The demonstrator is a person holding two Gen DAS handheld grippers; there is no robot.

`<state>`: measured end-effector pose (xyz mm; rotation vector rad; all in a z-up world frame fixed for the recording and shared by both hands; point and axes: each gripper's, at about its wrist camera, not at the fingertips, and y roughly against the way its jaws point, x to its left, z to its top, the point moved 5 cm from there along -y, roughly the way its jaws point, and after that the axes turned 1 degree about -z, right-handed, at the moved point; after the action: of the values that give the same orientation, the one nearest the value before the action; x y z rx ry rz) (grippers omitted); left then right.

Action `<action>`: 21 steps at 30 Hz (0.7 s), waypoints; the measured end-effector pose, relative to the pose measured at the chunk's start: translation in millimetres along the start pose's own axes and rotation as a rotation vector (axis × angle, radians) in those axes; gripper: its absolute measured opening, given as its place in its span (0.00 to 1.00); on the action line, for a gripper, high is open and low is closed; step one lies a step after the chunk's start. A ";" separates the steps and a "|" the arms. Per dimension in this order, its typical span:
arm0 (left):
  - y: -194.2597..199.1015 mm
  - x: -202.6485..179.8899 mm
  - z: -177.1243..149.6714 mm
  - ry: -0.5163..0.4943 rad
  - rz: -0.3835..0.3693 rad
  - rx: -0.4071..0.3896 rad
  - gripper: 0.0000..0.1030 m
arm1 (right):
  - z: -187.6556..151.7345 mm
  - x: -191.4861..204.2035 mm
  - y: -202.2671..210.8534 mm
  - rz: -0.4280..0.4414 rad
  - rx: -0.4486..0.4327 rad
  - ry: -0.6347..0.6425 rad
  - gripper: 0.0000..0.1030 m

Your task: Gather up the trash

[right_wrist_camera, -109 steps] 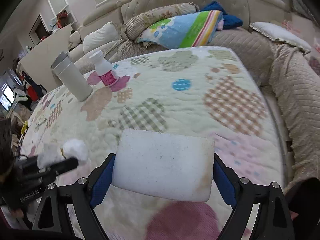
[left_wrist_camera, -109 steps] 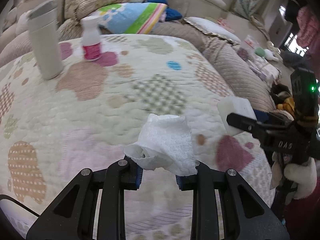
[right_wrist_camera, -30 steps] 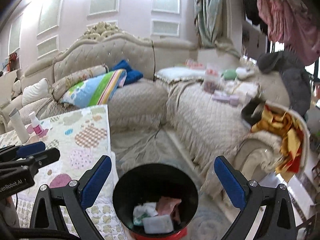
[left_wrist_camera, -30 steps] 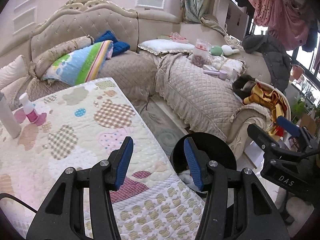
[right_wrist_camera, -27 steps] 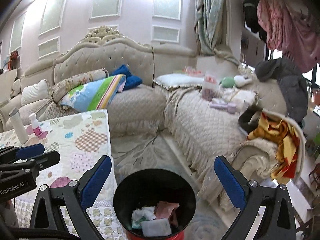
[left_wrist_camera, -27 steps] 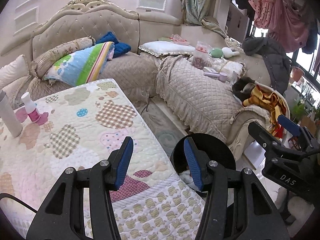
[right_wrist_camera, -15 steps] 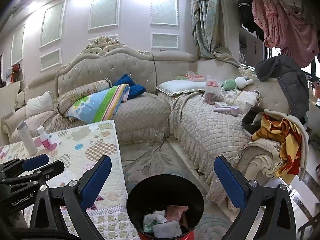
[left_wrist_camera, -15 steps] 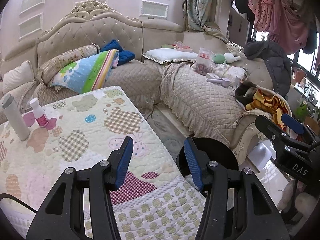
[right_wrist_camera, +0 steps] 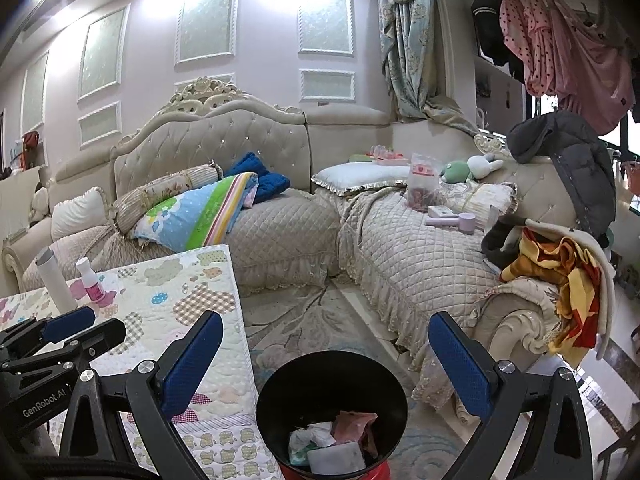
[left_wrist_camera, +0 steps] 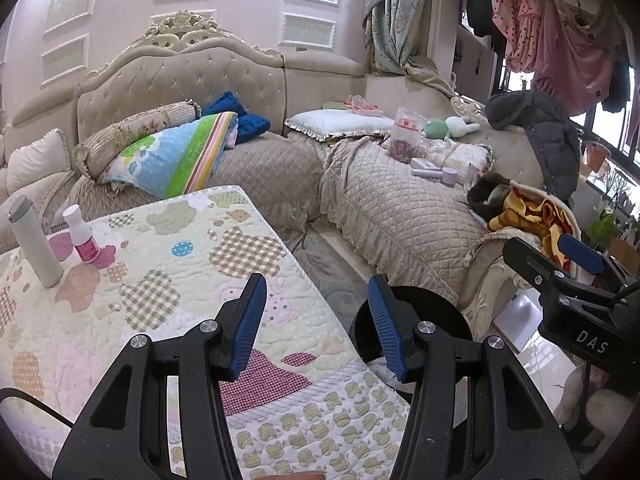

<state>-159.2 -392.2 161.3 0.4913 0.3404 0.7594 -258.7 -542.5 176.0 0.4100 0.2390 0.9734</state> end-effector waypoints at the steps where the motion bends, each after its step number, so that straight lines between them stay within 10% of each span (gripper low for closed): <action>1: 0.1 0.0 0.2 0.000 -0.001 -0.001 0.50 | 0.1 0.2 -0.3 0.001 0.001 -0.002 0.99; 21: -1.3 1.5 -0.5 0.002 -0.013 0.003 0.50 | -0.5 1.8 -5.6 0.002 0.022 0.003 0.99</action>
<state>-157.7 -391.8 160.0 0.4911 0.3466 0.7465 -253.8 -543.6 173.1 0.4291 0.2525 0.9738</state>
